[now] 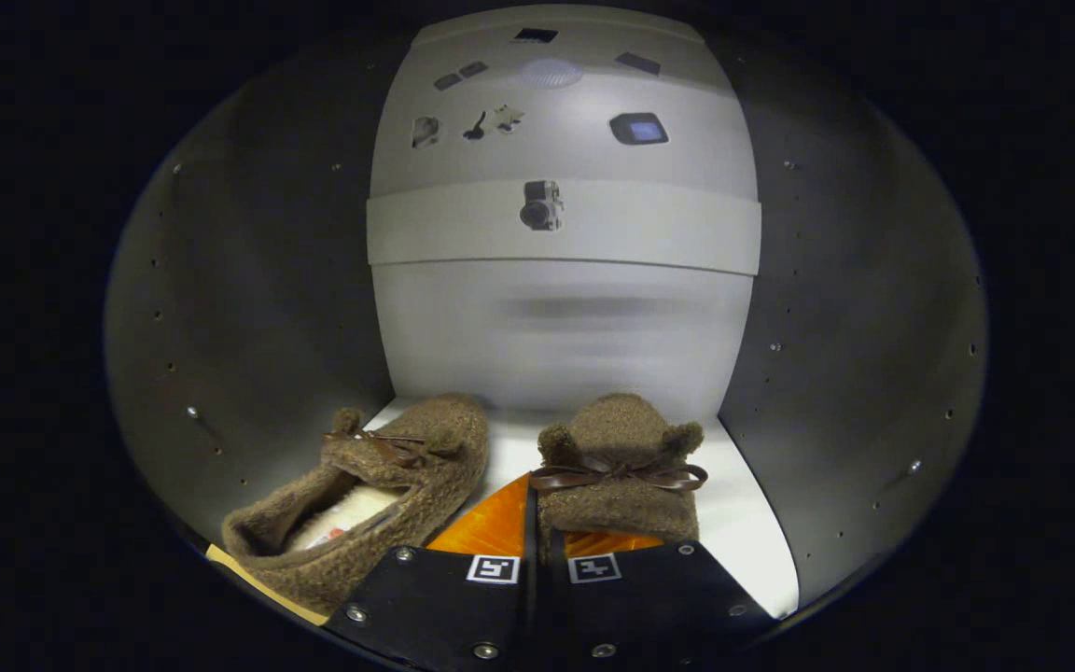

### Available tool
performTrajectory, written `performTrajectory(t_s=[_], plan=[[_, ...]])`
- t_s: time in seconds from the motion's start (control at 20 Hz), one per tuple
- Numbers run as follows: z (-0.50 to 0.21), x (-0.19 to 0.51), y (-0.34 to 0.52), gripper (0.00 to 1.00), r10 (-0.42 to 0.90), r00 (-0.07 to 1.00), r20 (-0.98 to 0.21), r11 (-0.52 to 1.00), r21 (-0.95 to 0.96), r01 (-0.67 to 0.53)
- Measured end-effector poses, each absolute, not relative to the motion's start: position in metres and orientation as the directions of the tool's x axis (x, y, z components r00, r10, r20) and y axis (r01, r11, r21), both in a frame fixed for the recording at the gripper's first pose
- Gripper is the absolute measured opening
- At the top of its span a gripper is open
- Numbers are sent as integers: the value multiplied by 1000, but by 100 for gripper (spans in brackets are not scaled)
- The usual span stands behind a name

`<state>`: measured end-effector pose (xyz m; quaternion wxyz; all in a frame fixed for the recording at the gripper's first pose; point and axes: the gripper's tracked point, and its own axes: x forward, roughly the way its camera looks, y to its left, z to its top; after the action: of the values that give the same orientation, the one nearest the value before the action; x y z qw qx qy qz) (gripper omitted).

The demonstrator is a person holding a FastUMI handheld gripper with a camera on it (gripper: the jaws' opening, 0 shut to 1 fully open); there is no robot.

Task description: Open the shoe cabinet door, grab the shoes and put them into the shoe cabinet, then close the shoe cabinet door.

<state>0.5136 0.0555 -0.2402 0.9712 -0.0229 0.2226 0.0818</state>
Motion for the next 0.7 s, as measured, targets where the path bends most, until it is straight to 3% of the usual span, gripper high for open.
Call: performTrajectory(t_s=[0.3,0.45,0.5,0.7], plan=[[-232,509,54,16,154,888,-433,987,27,-158],[-231,501,64,37,187,878,-441,981,40,-189],[-230,499,64,40,182,879,-441,982,31,-188],[-226,482,73,45,189,873,-450,976,-10,-216]])
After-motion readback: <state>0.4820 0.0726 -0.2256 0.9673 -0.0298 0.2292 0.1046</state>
